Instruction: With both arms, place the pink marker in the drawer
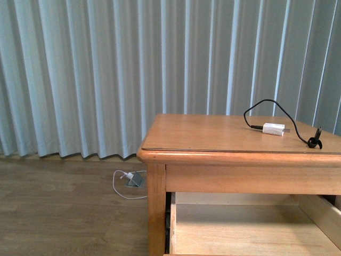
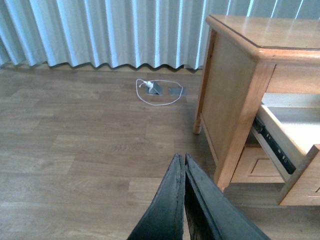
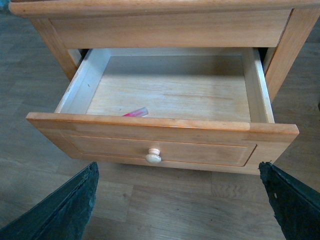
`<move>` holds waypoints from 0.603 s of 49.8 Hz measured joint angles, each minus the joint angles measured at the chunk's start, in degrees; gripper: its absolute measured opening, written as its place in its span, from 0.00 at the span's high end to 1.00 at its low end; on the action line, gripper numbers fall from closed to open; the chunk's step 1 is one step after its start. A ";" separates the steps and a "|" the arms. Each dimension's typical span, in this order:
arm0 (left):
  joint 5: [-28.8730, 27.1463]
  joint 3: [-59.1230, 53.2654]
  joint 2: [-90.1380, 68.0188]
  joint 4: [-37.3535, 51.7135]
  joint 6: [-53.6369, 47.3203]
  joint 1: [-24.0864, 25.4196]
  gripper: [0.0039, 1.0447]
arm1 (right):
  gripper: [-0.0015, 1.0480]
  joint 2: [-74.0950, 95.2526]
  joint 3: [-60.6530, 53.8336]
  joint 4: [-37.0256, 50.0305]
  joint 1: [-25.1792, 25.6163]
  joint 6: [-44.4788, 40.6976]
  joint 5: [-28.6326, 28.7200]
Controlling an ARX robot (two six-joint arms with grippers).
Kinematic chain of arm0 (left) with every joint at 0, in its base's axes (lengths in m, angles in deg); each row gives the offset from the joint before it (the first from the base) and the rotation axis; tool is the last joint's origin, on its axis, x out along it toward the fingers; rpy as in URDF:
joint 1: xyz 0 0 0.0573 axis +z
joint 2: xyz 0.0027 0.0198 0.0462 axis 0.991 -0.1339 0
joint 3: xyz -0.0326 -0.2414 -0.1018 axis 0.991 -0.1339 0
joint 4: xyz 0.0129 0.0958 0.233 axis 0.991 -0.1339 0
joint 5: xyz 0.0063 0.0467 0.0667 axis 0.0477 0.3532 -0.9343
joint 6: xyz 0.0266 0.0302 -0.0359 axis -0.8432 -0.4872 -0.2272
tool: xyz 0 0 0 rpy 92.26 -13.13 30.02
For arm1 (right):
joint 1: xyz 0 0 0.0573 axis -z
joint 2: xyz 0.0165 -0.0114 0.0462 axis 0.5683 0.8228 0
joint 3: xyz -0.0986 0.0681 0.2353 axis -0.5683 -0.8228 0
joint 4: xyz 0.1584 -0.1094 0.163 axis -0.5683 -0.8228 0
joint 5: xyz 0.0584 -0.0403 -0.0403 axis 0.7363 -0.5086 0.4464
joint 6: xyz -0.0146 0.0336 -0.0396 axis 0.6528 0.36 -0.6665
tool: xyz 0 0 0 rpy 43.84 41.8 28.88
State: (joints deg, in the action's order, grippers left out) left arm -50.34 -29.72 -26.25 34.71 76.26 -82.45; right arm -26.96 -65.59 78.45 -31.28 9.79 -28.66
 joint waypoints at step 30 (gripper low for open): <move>-0.04 0.00 3.32 -1.75 0.00 0.00 0.43 | 0.08 4.83 -2.40 6.32 -5.16 6.82 -10.60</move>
State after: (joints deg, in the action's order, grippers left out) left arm -50.38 -29.72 -22.93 32.96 76.26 -82.45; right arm -22.13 -67.99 84.77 -36.44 16.61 -39.26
